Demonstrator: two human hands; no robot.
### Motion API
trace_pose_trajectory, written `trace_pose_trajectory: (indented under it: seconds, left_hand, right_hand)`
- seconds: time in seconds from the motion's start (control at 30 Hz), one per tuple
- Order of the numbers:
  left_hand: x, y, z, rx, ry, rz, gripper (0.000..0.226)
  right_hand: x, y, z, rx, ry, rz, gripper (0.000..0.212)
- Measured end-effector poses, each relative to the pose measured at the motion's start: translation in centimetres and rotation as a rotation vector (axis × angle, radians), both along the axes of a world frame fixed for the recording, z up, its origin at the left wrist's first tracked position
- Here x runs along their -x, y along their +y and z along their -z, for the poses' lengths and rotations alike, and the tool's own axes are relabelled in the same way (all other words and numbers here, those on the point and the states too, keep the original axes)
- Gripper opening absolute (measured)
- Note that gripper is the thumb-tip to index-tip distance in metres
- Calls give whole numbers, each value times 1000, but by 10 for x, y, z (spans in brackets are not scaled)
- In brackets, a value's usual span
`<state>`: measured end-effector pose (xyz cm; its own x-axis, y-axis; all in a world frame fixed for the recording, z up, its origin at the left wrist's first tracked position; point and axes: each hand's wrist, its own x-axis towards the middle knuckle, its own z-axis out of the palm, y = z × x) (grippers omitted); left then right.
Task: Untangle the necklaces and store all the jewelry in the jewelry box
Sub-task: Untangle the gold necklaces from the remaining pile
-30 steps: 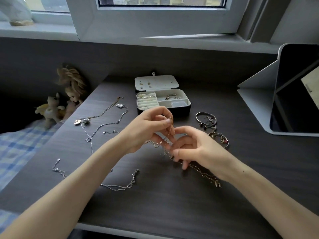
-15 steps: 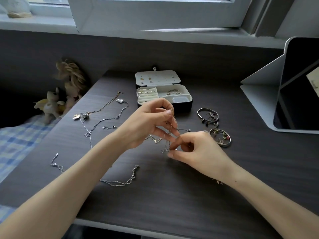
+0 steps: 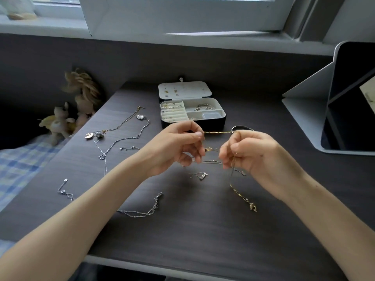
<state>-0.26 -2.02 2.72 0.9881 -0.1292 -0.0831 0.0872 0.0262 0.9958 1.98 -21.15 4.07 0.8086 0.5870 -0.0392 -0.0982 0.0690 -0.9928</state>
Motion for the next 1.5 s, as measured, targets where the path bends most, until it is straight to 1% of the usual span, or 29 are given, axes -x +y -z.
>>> trace_pose_trajectory:
  seconds: [0.07,0.13,0.2,0.27,0.3,0.4,0.47,0.6,0.67,0.73,0.8,0.87,0.97,1.03,1.13,1.2,1.23,1.3,1.33,1.5]
  left_hand:
    - [0,-2,2,-57,17,15,17]
    - [0,-3,3,-91,12,19,16]
    - [1,-4,4,-108,4,6,16]
    - [1,-3,3,-116,7,-26,16]
    - [1,-3,3,-122,7,-42,17]
    - [2,-2,2,-152,-6,-64,15]
    - [2,-1,2,-177,-22,-57,13]
    - [3,-3,3,-218,-51,-6,13]
    - [3,-3,3,-225,-50,14,14]
    - [3,-2,3,-239,-50,23,15]
    - [3,0,2,-242,-47,33,15]
    - [3,1,1,-206,-29,35,12]
    - [2,4,-1,-129,-5,-1,16]
    - [3,4,-1,-111,-19,-16,11]
    - [5,1,-1,-138,-54,-16,10]
    - [6,0,-1,-141,-78,-6,11]
    - [6,-1,0,-135,-87,1,13]
    - [7,-1,-1,-116,-108,13,17]
    - [7,-1,-1,-109,-119,16,18]
    - [7,-2,-1,-83,-141,8,19]
  right_hand:
    - [-2,-3,-4,-38,39,-5,4]
    - [-4,-7,-7,-18,30,-13,7]
    - [-6,-9,-8,57,-8,-26,18]
    - [-7,-10,-9,180,-65,-18,35]
    - [-6,-9,-9,250,-97,1,39]
    - [-2,-8,-10,391,-185,34,27]
    - [-2,-9,-11,363,-180,12,25]
    - [-2,-11,-14,167,-126,3,20]
    - [-2,-12,-14,100,-121,-1,17]
    - [-3,-12,-13,54,-111,-17,14]
    - [-4,-12,-11,19,-88,-31,18]
    - [-5,-13,-10,33,-79,-36,18]
    - [-9,-16,-9,184,-96,-116,17]
    - [-8,-17,-7,326,-137,-223,17]
    - [-3,-14,-4,600,-239,-346,14]
    - [1,-12,-2,742,-318,-363,21]
    - [2,-10,-1,792,-399,-337,24]
    - [4,-8,-1,846,-571,-254,27]
    - [3,-8,-1,849,-612,-223,26]
    - [2,-10,-1,789,-601,-170,17]
